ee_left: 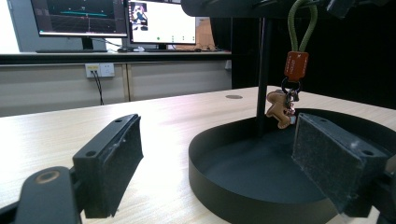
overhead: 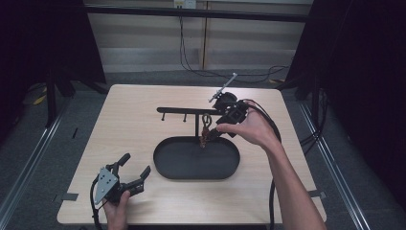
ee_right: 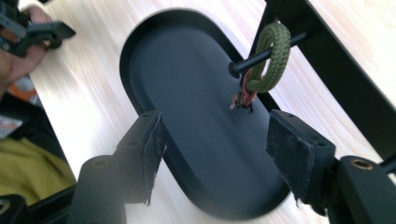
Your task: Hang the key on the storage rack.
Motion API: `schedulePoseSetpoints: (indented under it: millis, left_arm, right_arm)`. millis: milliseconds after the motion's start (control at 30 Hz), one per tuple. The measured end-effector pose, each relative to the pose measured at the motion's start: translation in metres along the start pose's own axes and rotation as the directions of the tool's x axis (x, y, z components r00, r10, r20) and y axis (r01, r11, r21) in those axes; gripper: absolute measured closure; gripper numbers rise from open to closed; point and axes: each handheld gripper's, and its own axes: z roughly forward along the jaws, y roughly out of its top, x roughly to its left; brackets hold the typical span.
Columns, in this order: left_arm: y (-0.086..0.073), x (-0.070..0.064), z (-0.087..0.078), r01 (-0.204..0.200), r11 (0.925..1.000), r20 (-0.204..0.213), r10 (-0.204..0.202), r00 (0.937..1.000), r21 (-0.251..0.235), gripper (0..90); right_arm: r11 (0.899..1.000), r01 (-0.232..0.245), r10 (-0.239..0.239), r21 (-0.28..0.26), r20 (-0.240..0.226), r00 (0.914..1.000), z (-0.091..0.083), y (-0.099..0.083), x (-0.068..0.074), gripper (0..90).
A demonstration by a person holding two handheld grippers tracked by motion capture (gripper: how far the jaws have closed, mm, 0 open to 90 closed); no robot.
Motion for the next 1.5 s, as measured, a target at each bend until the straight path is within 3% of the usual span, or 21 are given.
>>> schedulePoseSetpoints:
  millis: [267, 400, 533, 700, 733, 767, 833, 900, 967, 1067, 1133, 1233, 1300, 1433, 1500]
  left_arm:
    - [0.000, 0.000, 0.000, 0.001, 1.0000, -0.003, -0.001, 1.0000, 0.000, 15.7]
    - [0.000, 0.000, 0.000, 0.000, 1.0000, 0.000, 0.000, 1.0000, 0.000, 15.7]
    - [0.000, 0.000, 0.000, 0.000, 1.0000, -0.002, 0.000, 1.0000, 0.001, 15.7]
    - [0.000, 0.000, 0.000, 0.000, 1.0000, -0.003, 0.000, 1.0000, 0.000, 15.7]
    - [0.000, 0.000, 0.000, 0.001, 1.0000, -0.003, -0.001, 1.0000, 0.000, 15.7]
    - [0.000, 0.000, 0.000, 0.000, 1.0000, -0.001, 0.000, 1.0000, 0.000, 15.7]
    - [0.000, 0.000, 0.000, -0.005, 1.0000, -0.006, 0.005, 1.0000, 0.001, 15.7]
    - [0.000, 0.000, 0.000, 0.001, 1.0000, 0.000, -0.001, 1.0000, 0.000, 15.7]
    - [0.000, 0.000, 0.000, -0.004, 1.0000, 0.000, 0.004, 1.0000, 0.001, 15.7]
    - [0.000, 0.000, 0.000, -0.003, 1.0000, -0.003, 0.003, 1.0000, 0.001, 15.7]
    - [0.000, 0.000, 0.000, -0.004, 1.0000, -0.001, 0.004, 1.0000, 0.001, 15.7]
    - [0.000, 0.000, 0.000, 0.001, 1.0000, -0.003, -0.001, 1.0000, 0.001, 15.7]
    - [0.000, 0.000, 0.000, -0.005, 1.0000, -0.007, 0.005, 1.0000, 0.001, 15.7]
    - [0.000, 0.000, 0.000, -0.001, 1.0000, 0.001, 0.001, 1.0000, 0.000, 15.7]
    - [0.000, 0.000, 0.000, -0.003, 1.0000, -0.008, 0.003, 1.0000, 0.000, 15.7]
  right_arm:
    - [0.993, 0.005, 0.001, -0.120, 0.051, 0.9987, 0.010, -0.018, 0.008, 37.2]
    - [0.980, -0.004, 0.016, -0.199, 0.058, 0.9982, 0.016, -0.032, 0.013, 37.7]
    - [0.977, 0.006, 0.014, -0.215, 0.089, 0.9959, 0.026, -0.044, 0.019, 37.5]
    - [0.954, -0.011, 0.035, -0.301, 0.075, 0.9965, 0.029, -0.061, 0.023, 36.2]
    - [0.949, -0.015, 0.046, -0.314, 0.091, 0.9949, 0.030, -0.066, 0.023, 35.7]
    - [0.940, -0.021, 0.056, -0.340, 0.093, 0.9941, 0.031, -0.070, 0.023, 35.6]
    - [0.937, -0.019, 0.045, -0.349, 0.067, 0.9967, 0.036, -0.077, 0.024, 33.8]
    - [0.928, -0.027, 0.059, -0.372, 0.075, 0.9954, 0.041, -0.086, 0.025, 33.2]
    - [0.909, -0.040, 0.072, -0.414, 0.062, 0.9955, 0.046, -0.096, 0.026, 33.1]
    - [0.895, -0.043, 0.083, -0.443, 0.072, 0.9939, 0.055, -0.109, 0.027, 33.5]
    - [0.890, -0.035, 0.097, -0.454, 0.113, 0.9888, 0.060, -0.118, 0.028, 31.3]
    - [0.858, -0.073, 0.122, -0.509, 0.063, 0.9906, 0.067, -0.132, 0.028, 28.6]
    - [0.836, -0.085, 0.152, -0.542, 0.081, 0.9850, 0.071, -0.140, 0.029, 25.3]
    - [0.808, -0.108, 0.209, -0.579, 0.110, 0.9718, 0.080, -0.158, 0.031, 23.0]
    - [0.781, -0.126, 0.237, -0.612, 0.104, 0.9658, 0.086, -0.169, 0.031, 21.6]
